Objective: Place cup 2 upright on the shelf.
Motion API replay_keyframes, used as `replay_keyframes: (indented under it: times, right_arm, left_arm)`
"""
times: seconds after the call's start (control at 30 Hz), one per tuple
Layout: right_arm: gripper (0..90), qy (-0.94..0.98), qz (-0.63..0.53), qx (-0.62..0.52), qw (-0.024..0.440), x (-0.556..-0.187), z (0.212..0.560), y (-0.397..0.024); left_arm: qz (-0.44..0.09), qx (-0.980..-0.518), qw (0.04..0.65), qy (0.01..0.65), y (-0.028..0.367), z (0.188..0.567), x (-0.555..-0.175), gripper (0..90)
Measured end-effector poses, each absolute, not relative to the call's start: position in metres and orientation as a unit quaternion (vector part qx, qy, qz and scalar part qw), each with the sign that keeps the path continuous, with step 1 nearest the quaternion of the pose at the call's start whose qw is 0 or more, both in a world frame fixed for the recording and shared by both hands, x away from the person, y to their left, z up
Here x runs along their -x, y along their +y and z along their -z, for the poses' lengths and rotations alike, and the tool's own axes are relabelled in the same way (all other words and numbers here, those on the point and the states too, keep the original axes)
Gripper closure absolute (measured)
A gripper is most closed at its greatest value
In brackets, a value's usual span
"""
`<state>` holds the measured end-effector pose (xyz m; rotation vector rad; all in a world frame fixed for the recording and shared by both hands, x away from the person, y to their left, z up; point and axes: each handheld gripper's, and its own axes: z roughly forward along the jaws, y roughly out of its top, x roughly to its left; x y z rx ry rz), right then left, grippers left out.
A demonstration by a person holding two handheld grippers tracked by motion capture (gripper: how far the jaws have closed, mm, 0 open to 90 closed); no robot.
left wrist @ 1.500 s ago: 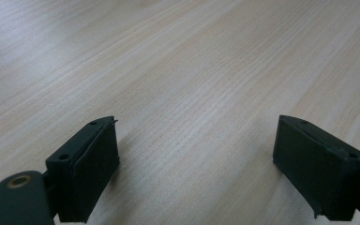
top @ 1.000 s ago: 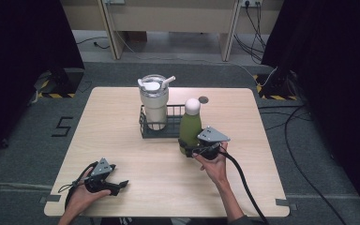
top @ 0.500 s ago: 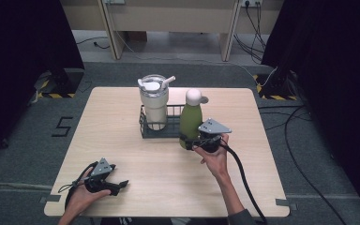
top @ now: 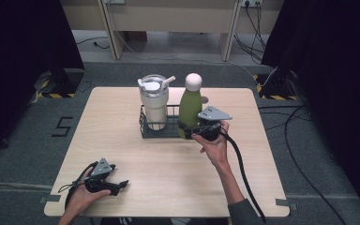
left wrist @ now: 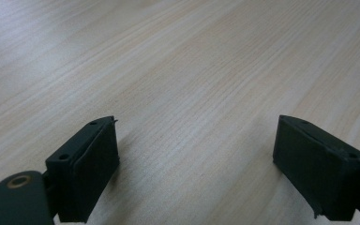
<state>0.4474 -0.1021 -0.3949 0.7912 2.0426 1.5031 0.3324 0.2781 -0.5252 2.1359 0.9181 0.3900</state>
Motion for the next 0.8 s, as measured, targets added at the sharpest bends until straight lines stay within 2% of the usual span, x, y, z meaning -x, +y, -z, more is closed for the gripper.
replay_keyframes:
  times: [0.33, 0.8]
  right_arm:
    - [21.0, 0.742, -0.553, -0.296, 0.239, -0.463, 0.373, -0.100]
    - [21.0, 0.740, -0.542, -0.309, 0.251, -0.490, 0.368, -0.093]
  left_arm:
    - [-0.153, -0.838, 0.382, 0.359, 0.278, 0.525, -0.332, 13.6]
    - [-0.153, -0.837, 0.383, 0.360, 0.278, 0.525, -0.332, 13.6]
